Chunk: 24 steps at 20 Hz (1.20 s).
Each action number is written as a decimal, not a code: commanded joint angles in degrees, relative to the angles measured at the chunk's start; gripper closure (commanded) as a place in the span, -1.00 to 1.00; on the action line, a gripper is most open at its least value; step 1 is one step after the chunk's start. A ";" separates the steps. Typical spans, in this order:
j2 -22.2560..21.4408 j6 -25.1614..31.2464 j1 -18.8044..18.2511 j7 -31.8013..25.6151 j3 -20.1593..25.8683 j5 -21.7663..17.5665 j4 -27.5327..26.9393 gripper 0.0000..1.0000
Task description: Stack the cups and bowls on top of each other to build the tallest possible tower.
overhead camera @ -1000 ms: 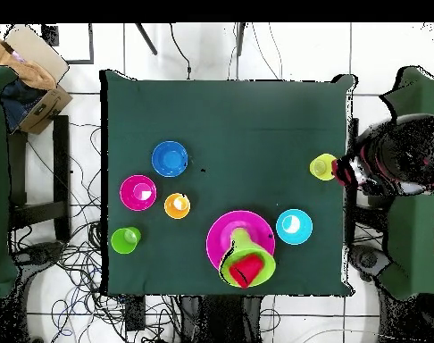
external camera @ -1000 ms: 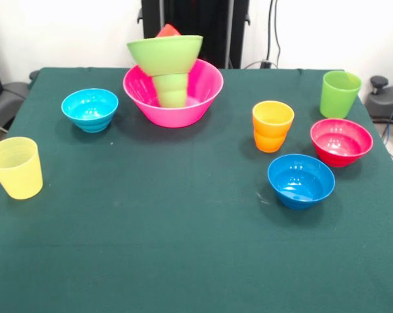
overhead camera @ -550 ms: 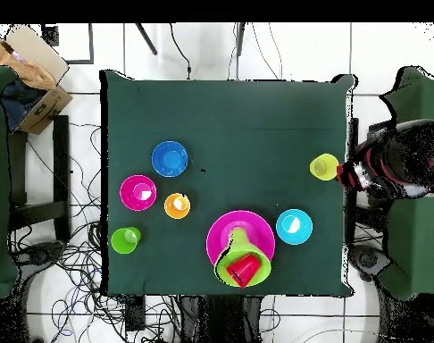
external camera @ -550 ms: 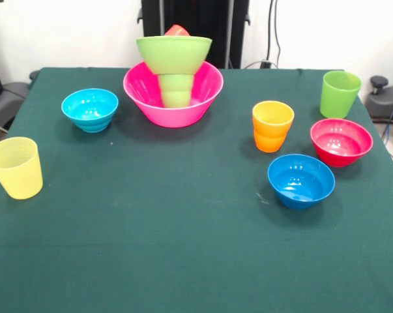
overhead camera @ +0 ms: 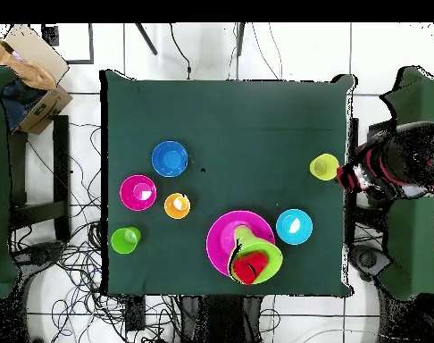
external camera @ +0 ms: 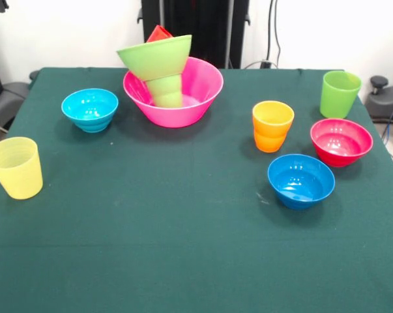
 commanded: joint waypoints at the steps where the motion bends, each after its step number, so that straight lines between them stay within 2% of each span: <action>1: -3.15 -3.10 2.06 -6.35 2.11 -1.10 7.02 -1.00; 4: -5.24 -3.66 0.91 -8.36 3.09 -0.06 8.84 -1.00; 9: -4.72 -6.05 1.25 -6.92 2.82 -1.08 10.29 -1.00; 17: -4.29 -7.69 2.42 -3.50 2.20 -0.68 10.59 -1.00; 21: -2.93 -8.05 2.33 -1.07 1.96 1.23 10.49 -1.00; 24: -2.71 -11.80 2.54 0.74 1.20 0.42 12.32 -1.00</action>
